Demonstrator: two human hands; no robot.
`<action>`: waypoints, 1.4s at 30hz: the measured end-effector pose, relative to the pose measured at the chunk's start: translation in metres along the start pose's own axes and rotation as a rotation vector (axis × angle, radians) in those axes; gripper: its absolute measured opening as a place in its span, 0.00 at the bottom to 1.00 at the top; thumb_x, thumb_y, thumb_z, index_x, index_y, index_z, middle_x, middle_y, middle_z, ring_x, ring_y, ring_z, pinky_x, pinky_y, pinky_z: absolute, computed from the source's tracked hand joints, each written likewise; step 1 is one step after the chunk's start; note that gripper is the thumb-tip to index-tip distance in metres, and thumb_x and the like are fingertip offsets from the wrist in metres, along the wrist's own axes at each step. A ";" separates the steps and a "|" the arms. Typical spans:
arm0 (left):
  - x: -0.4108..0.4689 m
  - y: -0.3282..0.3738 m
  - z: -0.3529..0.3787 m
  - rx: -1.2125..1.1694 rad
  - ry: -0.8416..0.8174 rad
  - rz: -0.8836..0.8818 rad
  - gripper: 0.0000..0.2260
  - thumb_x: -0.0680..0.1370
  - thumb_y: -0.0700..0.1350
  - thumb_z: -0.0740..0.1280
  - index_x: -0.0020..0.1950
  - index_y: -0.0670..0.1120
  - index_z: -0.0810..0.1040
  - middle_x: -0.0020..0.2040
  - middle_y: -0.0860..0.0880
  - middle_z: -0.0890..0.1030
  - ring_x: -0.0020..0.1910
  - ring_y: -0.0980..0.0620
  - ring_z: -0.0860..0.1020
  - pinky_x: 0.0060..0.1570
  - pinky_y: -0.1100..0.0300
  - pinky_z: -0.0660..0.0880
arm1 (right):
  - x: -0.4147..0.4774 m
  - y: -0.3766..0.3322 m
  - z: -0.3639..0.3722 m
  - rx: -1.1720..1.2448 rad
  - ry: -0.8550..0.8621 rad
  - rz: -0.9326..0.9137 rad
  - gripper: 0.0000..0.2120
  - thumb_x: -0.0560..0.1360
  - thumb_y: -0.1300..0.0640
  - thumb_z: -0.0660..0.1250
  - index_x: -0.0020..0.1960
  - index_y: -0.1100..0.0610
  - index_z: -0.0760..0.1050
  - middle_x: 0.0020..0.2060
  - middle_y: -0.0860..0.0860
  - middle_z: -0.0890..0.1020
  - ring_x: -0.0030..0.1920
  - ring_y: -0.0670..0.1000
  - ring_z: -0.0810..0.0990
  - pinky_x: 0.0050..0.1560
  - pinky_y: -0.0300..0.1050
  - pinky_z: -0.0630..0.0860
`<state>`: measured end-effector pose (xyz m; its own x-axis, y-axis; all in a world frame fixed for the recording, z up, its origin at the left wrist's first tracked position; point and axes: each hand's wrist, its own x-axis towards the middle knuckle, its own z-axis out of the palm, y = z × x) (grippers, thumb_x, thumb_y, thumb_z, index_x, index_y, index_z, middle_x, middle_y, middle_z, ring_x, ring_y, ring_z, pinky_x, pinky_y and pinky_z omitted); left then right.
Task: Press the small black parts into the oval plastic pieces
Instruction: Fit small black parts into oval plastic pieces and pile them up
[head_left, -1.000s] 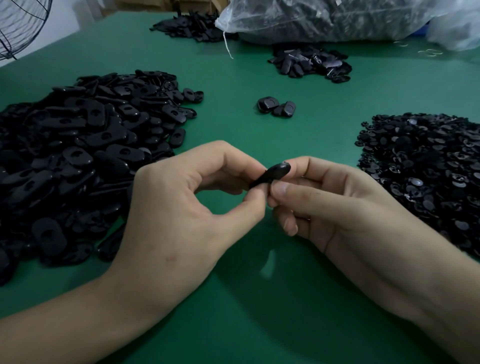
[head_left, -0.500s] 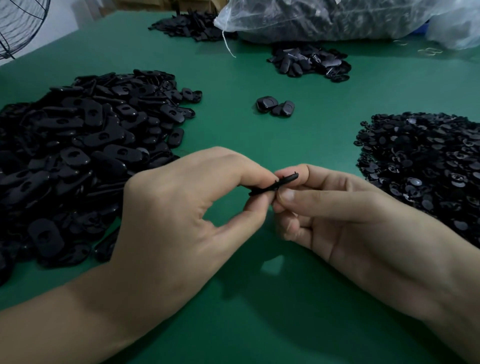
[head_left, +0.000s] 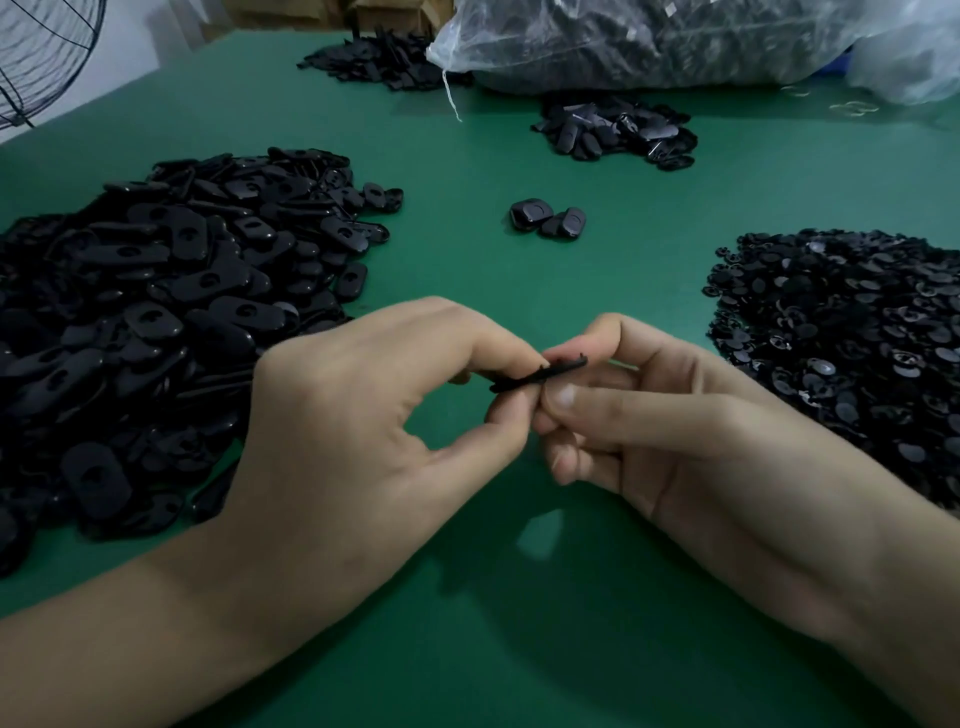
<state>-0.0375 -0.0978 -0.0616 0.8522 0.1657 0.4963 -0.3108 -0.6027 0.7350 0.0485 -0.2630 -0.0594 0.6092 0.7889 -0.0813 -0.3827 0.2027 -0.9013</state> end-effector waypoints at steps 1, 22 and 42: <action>0.000 -0.001 0.001 -0.042 0.023 -0.032 0.08 0.73 0.45 0.74 0.45 0.58 0.79 0.47 0.55 0.85 0.48 0.55 0.83 0.50 0.67 0.77 | 0.000 0.000 0.002 -0.081 0.031 -0.065 0.06 0.71 0.65 0.73 0.45 0.59 0.78 0.39 0.58 0.83 0.34 0.51 0.81 0.39 0.41 0.79; 0.019 -0.006 -0.012 -0.114 -0.305 -0.109 0.28 0.73 0.46 0.76 0.72 0.59 0.75 0.47 0.53 0.86 0.48 0.52 0.85 0.55 0.65 0.78 | 0.004 -0.003 -0.008 -0.409 0.187 -0.173 0.10 0.81 0.57 0.65 0.45 0.62 0.79 0.33 0.55 0.83 0.29 0.52 0.78 0.34 0.41 0.76; 0.189 -0.081 0.033 0.437 -0.343 -0.142 0.19 0.76 0.55 0.75 0.66 0.61 0.79 0.60 0.48 0.72 0.65 0.46 0.71 0.67 0.55 0.67 | 0.007 -0.026 -0.032 -0.306 0.610 -0.428 0.09 0.84 0.60 0.60 0.58 0.56 0.79 0.29 0.51 0.79 0.23 0.49 0.66 0.26 0.37 0.66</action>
<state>0.1621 -0.0431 -0.0426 0.9833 0.0503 0.1748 -0.0422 -0.8718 0.4880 0.0855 -0.2811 -0.0504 0.9659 0.2046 0.1589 0.1229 0.1781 -0.9763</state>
